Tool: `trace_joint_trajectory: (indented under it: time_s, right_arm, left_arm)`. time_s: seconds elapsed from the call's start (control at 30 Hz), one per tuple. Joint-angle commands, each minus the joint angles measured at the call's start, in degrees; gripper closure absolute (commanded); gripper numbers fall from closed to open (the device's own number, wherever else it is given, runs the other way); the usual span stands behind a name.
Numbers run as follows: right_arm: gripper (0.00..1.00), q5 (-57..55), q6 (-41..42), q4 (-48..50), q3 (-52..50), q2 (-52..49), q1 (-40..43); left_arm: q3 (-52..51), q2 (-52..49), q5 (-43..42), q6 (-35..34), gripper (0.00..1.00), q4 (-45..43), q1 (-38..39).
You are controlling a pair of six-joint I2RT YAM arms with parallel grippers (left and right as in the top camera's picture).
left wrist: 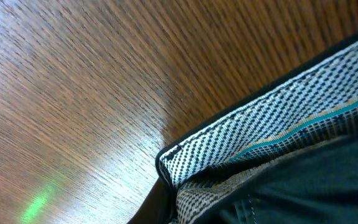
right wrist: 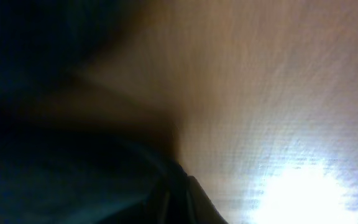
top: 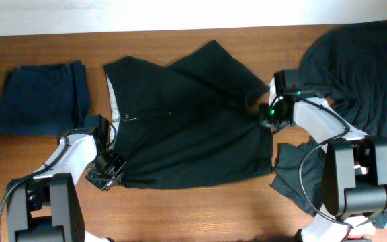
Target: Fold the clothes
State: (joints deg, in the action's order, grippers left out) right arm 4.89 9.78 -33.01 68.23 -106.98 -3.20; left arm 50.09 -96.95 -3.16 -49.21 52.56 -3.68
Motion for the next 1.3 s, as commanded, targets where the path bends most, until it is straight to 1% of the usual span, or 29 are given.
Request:
trace_joint_trajectory:
  time_s: [0.0,0.03,0.1,0.13,0.17,0.2,0.23,0.27,0.3,0.4,0.47,0.5,0.53,0.57,0.6,0.7,0.73,0.77,0.8,0.83,0.87,0.9,0.93,0.97,1.0,1.03,1.13,1.23,1.27]
  right_arm:
    - [0.19,-0.8,0.8,-2.9,6.7,0.4,1.7]
    - [0.1,-0.6,0.8,-8.0,7.5,0.5,1.7]
    - [0.1,2.8,1.7,-23.8,9.5,0.9,1.7]
    - [0.11,5.8,2.1,-28.4,9.6,1.4,1.7]
    - [0.12,9.1,5.1,-33.8,9.6,2.1,1.7]
    - [0.14,9.6,9.1,-37.0,9.2,3.0,1.8]
    - [0.13,11.5,12.0,-37.9,7.5,5.3,1.8]
    - [0.13,13.3,12.4,-37.6,6.2,7.3,1.8]
    - [0.12,13.8,15.2,-37.1,3.3,11.6,1.7]
    - [0.12,13.8,19.7,-34.6,-4.5,19.6,1.7]
    - [0.13,14.1,22.6,-31.7,-11.4,22.5,1.6]
    - [0.13,14.2,23.8,-29.0,-14.7,22.7,1.6]
    - [0.14,14.2,24.8,-23.8,-19.5,22.6,1.6]
    - [0.14,14.3,25.2,-21.6,-21.4,22.6,1.6]
    - [0.15,14.9,25.7,-17.1,-24.8,22.6,1.6]
    - [0.18,16.2,27.0,-5.9,-30.5,22.6,1.6]
    - [0.2,16.1,27.0,-4.6,-31.1,22.6,1.6]
    - [0.23,16.1,27.2,-4.0,-31.4,22.6,1.6]
    - [0.29,16.1,27.2,-3.5,-31.4,22.6,1.6]
    - [0.45,16.1,27.2,-3.0,-31.4,22.6,1.6]
    - [0.67,16.1,28.2,-2.5,-31.4,22.6,1.6]
    - [0.86,16.2,28.5,-2.5,-31.4,22.6,1.6]
    - [0.95,16.2,28.5,-3.0,-31.4,22.6,1.6]
    - [0.96,16.1,28.4,-3.4,-31.4,22.6,1.6]
    - [0.96,16.2,28.2,-3.7,-31.3,22.6,1.7]
    - [0.96,16.4,27.5,-4.3,-30.8,22.6,1.9]
    - [0.96,16.1,22.9,-12.2,-24.3,23.1,3.4]
    - [0.96,15.5,17.9,-24.7,-11.5,25.2,7.0]
    - [0.96,15.5,16.4,-27.0,-8.8,26.1,7.9]
  left_arm:
    - [-1.0,-1.4,4.0,0.1,0.92,-2.6,-0.6]
    - [-1.0,-1.4,4.0,0.1,0.92,-2.6,-0.6]
    - [-1.0,-1.4,4.0,0.1,0.92,-2.9,-0.6]
    - [-1.0,-1.4,4.0,0.1,0.92,-3.1,-0.6]
    - [-1.0,-1.4,4.0,0.1,0.92,-3.3,-0.6]
    - [-1.0,-1.4,4.0,0.1,0.92,-3.3,-0.6]
    - [-1.0,-1.4,3.8,0.1,0.92,-3.3,-0.6]
    - [-1.0,-1.4,3.8,0.1,0.92,-3.2,-0.6]
    - [-1.0,-1.4,3.8,0.1,0.92,-3.2,-0.6]
    - [-1.0,-1.4,2.7,0.1,0.91,-3.3,-0.6]
    - [-1.0,-1.4,2.5,0.1,0.92,-3.3,-0.6]
    - [-1.0,-1.4,2.5,0.1,0.92,-3.3,-0.6]
    - [-1.0,-1.4,2.5,0.1,0.92,-3.3,-0.6]
    - [-1.0,-1.4,2.5,0.1,0.92,-3.2,-0.6]
    - [-1.0,-1.4,2.5,0.1,0.92,-3.2,-0.6]
    - [-1.0,-1.4,2.5,0.1,0.91,-3.3,-0.6]
    - [-1.0,-1.4,2.5,0.1,0.92,-3.2,-0.6]
    - [-1.0,-1.4,2.5,0.1,0.92,-3.2,-0.6]
    - [-1.0,-1.4,2.5,0.1,0.92,-3.2,-0.6]
    - [-1.0,-1.4,2.5,0.1,0.92,-3.2,-0.6]
    - [-1.0,-1.4,2.5,0.1,0.91,-3.2,-0.6]
    - [-1.0,-1.4,2.5,0.1,0.91,-3.1,-0.6]
    - [-1.0,-1.4,2.5,0.1,0.92,-2.8,-0.6]
    - [-1.0,-1.4,1.3,2.3,0.96,-1.9,-0.6]
    - [-0.9,-1.3,-3.1,10.3,1.0,-2.1,-0.6]
    - [-0.7,-1.0,-4.9,14.6,1.0,-1.9,-0.6]
    - [-0.5,3.8,-5.0,20.4,1.0,0.2,-0.6]
    - [-0.3,18.1,-5.0,27.5,1.0,4.8,-0.6]
    - [0.1,21.8,-5.0,28.7,1.0,6.5,-0.6]
